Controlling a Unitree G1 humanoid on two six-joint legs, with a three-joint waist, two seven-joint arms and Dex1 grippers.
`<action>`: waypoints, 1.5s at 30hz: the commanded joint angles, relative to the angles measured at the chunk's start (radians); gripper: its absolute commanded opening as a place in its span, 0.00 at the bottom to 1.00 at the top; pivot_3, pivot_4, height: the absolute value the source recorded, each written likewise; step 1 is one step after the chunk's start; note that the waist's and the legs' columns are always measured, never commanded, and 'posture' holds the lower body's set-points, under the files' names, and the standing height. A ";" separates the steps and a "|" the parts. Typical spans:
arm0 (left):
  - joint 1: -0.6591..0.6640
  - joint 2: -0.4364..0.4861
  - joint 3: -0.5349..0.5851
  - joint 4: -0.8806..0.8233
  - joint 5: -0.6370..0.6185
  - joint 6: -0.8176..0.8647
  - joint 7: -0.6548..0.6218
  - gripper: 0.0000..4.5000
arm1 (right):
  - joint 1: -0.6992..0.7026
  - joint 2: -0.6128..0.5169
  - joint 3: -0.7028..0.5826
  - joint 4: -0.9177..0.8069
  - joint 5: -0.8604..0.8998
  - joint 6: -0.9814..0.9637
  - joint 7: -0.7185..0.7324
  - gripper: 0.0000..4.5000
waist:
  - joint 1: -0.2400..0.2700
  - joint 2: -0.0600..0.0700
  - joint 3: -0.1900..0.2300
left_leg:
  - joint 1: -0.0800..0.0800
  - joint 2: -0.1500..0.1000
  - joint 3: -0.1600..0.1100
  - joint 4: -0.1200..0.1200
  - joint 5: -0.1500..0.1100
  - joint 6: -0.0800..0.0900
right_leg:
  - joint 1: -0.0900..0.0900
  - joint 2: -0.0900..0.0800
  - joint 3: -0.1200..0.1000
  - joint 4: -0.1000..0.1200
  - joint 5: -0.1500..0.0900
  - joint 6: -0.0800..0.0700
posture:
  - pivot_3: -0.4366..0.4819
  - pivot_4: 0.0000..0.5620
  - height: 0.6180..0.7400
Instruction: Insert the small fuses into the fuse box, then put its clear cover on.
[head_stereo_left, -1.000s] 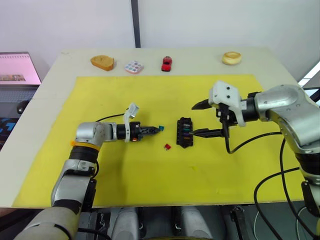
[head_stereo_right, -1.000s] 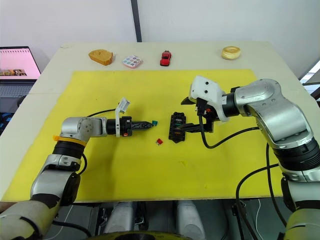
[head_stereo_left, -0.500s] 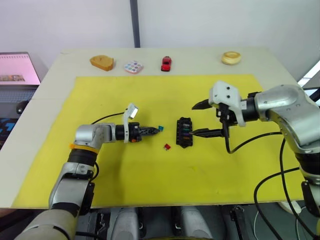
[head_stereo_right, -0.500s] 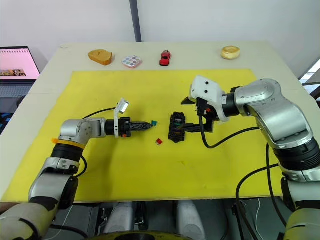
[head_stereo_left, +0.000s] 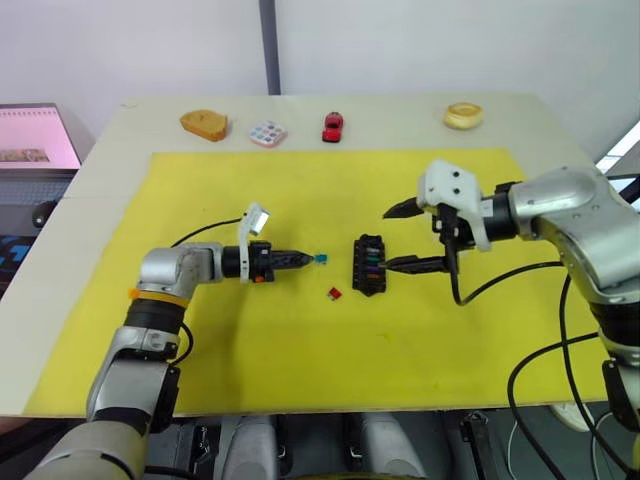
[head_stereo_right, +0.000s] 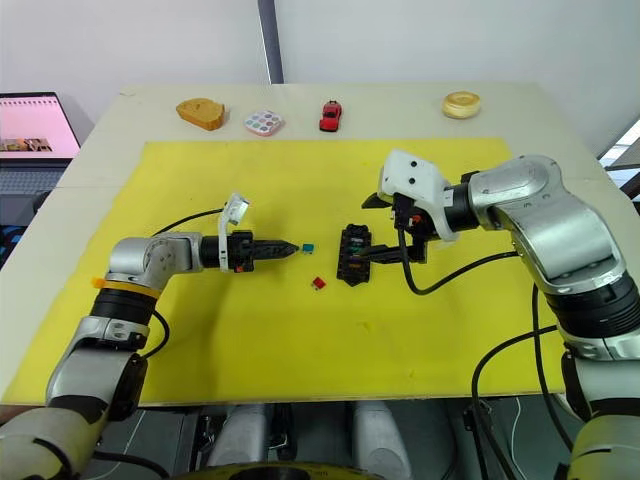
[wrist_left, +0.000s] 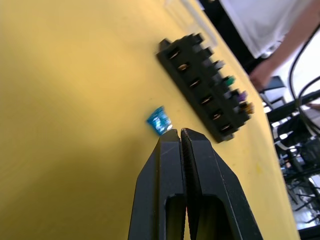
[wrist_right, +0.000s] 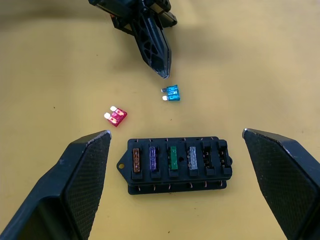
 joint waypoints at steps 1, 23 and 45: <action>-0.010 0.007 0.002 -0.005 -0.003 0.027 0.016 0.03 | -0.027 -0.008 -0.015 -0.013 0.003 -0.008 0.005 1.00 | 0.000 0.000 0.000 | 0.000 0.000 0.000 0.000 0.000 0.000 | 0.000 0.000 0.000 0.000 0.000 0.000 | 0.48 0.27 1.00; -0.034 -0.107 0.051 0.084 -0.061 0.188 0.142 0.74 | -0.021 -0.009 -0.015 -0.018 0.000 -0.005 -0.005 1.00 | 0.018 0.000 0.000 | 0.002 -0.002 -0.003 0.000 0.000 0.000 | 0.004 -0.002 -0.002 0.000 0.000 0.000 | 0.48 0.27 1.00; -0.093 -0.140 0.019 0.144 -0.053 0.199 0.110 0.55 | -0.017 -0.014 -0.018 -0.026 0.000 0.009 -0.016 1.00 | 0.026 0.000 0.000 | 0.001 -0.008 -0.013 0.000 -0.004 0.007 | 0.009 -0.003 -0.004 -0.004 0.000 0.000 | 0.48 0.27 1.00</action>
